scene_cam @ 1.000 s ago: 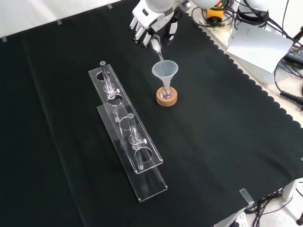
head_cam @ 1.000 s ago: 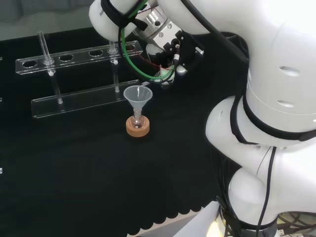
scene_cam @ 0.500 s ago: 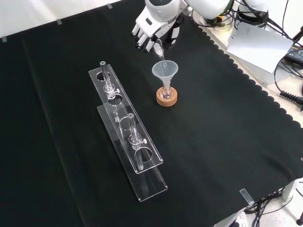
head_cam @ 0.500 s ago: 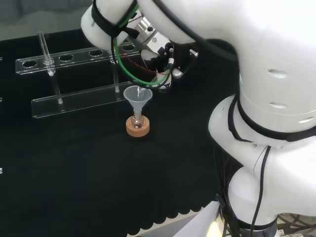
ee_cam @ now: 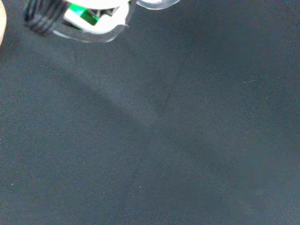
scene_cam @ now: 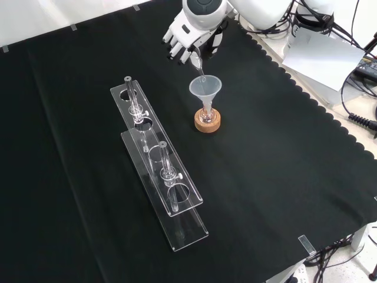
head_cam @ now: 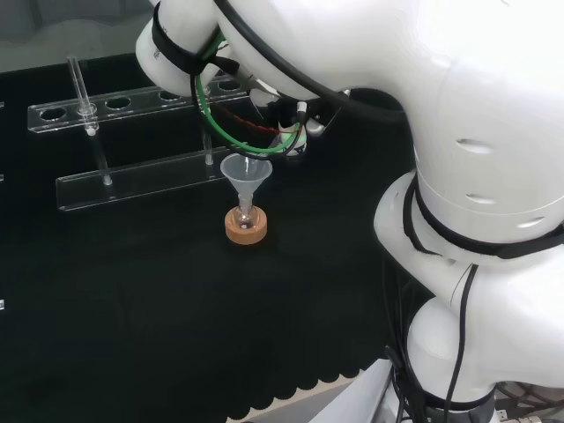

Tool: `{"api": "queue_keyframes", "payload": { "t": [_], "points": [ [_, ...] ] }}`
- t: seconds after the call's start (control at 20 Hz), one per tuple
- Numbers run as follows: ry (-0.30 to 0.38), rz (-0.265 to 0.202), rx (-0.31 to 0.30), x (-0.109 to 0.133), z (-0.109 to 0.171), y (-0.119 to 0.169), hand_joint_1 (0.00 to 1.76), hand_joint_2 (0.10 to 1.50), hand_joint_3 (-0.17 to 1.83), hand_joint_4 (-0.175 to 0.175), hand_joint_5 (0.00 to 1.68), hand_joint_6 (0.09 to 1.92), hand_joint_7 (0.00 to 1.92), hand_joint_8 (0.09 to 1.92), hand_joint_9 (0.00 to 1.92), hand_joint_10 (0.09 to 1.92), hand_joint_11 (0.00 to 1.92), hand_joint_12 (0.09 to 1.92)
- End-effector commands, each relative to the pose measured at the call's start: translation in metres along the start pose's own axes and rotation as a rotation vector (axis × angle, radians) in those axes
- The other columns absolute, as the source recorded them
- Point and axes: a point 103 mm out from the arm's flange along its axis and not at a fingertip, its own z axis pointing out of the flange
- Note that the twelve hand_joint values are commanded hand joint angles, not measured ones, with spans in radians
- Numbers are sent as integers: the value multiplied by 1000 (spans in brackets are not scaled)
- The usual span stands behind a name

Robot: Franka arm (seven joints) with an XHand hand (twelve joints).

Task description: Pour all the NaCl from the weighing funnel into the round-bottom flask.

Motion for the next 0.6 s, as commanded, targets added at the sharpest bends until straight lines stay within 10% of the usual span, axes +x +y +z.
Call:
{"api": "queue_keyframes", "payload": {
  "t": [0.05,0.6],
  "points": [
    [-36,2,-2,-1,-5,-3,1103,669,699,175,1194,832,589,634,967,346,747,1109],
    [-92,0,0,5,-12,-7,1103,669,700,175,1194,832,588,635,964,347,746,1109]
  ]
}}
